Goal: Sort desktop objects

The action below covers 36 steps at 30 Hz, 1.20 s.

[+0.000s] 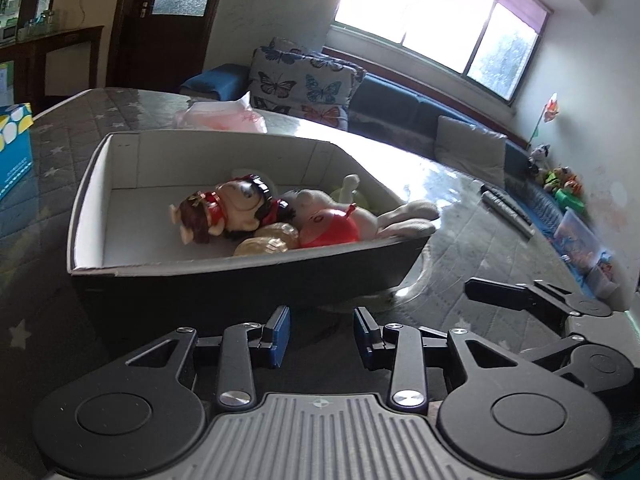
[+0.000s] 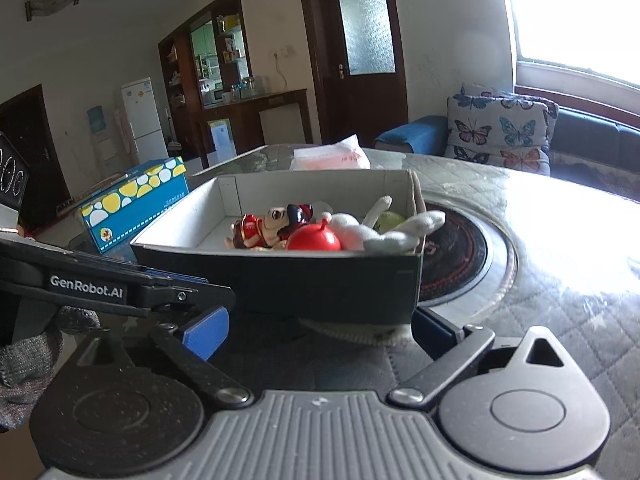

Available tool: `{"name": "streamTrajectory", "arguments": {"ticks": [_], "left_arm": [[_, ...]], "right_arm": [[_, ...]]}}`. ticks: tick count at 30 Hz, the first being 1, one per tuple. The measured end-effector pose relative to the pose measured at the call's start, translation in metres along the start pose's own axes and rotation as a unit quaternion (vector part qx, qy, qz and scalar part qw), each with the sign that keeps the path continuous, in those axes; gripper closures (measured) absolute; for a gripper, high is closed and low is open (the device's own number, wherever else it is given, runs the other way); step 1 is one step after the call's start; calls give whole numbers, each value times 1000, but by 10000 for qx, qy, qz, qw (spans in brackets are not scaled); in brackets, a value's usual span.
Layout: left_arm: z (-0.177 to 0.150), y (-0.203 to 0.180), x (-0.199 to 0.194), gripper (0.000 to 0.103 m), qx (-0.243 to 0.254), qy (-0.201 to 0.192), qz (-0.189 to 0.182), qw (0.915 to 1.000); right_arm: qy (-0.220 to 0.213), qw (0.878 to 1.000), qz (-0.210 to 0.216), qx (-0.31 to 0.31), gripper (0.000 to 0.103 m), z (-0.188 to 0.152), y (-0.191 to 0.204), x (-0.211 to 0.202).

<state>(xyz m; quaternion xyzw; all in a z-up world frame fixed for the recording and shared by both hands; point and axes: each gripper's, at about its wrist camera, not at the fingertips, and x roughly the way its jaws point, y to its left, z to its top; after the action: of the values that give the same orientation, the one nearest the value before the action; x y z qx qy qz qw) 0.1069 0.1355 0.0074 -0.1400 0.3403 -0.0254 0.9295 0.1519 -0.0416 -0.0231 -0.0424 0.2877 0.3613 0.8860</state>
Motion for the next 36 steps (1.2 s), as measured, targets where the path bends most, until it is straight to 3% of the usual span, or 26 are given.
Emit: {"name": "streamTrajectory", "arguments": {"ticks": [4,12,17,23,36], "left_arm": [[-6,0,-1,65,73,77,307,9995],[-13,3,-7,67,-20,0,481,9988],[-16,0,-8,67,28,-34,798,9968],[-20,0,-14,65,-24,-105,745,9972],[-28,-10,-14,67,114,-114,1074,9941]], "right_arm": [[84,9999,-89,-50,0,-5,6,1],[206,9996,-172,-19,0,-12,12,2],[233,9995,-204,3,0,-15,16,0],[248,9994,-237,12,0,-19,20,-3],[211,9995,-242,-7,0,-22,30,-7]]}}
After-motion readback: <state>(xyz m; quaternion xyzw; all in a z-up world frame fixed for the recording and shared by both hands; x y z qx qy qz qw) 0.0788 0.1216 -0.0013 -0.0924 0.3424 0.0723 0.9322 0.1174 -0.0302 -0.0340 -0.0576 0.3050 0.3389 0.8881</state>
